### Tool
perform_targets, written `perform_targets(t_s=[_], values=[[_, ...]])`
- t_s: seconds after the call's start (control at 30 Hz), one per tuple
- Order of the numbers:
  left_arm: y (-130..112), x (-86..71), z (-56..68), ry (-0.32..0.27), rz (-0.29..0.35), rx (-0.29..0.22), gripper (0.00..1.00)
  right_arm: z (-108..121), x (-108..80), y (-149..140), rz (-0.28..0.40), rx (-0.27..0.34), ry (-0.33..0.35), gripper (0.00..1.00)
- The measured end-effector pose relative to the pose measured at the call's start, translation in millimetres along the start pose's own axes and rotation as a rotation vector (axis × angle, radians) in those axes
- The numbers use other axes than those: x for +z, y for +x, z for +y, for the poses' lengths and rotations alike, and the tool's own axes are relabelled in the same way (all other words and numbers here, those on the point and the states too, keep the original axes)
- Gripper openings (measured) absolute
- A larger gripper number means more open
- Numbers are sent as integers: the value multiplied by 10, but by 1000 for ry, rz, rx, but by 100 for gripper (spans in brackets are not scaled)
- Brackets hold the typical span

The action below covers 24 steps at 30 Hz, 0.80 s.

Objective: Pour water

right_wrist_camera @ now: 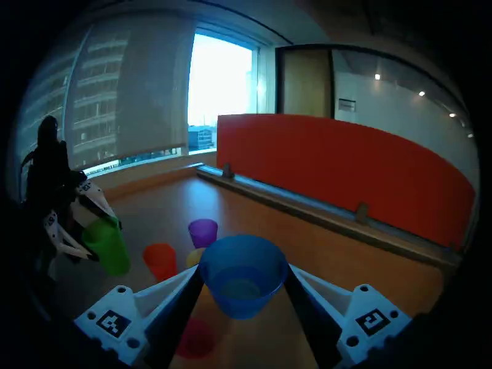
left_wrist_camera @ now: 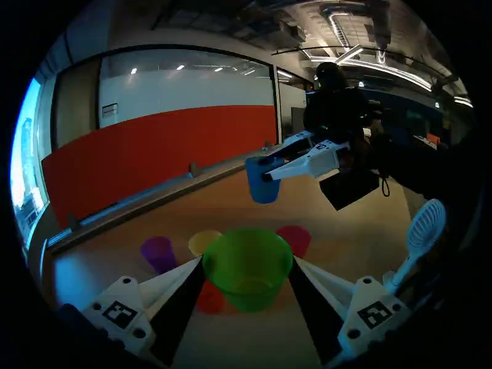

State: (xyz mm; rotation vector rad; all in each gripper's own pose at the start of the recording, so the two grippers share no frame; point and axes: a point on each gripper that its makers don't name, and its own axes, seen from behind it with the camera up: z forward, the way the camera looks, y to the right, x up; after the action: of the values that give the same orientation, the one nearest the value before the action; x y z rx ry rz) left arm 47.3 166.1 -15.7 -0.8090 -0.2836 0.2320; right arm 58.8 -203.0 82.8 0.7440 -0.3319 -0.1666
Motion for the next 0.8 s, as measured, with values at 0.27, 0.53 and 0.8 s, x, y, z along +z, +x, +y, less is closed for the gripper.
perform_targets(t_s=[0.27, 0.53, 0.8], values=[[236, -34, 2, 20, 63, 3, 89, -59, -151, 176, 86, -14, -11, 92], [372, -52, 50, 20, 103, 4, 89, -129, -267, 345, 167, -33, -20, 91], [513, -92, 75, 25, 151, 5, 89, -170, -358, 458, 235, -39, -31, 91]])
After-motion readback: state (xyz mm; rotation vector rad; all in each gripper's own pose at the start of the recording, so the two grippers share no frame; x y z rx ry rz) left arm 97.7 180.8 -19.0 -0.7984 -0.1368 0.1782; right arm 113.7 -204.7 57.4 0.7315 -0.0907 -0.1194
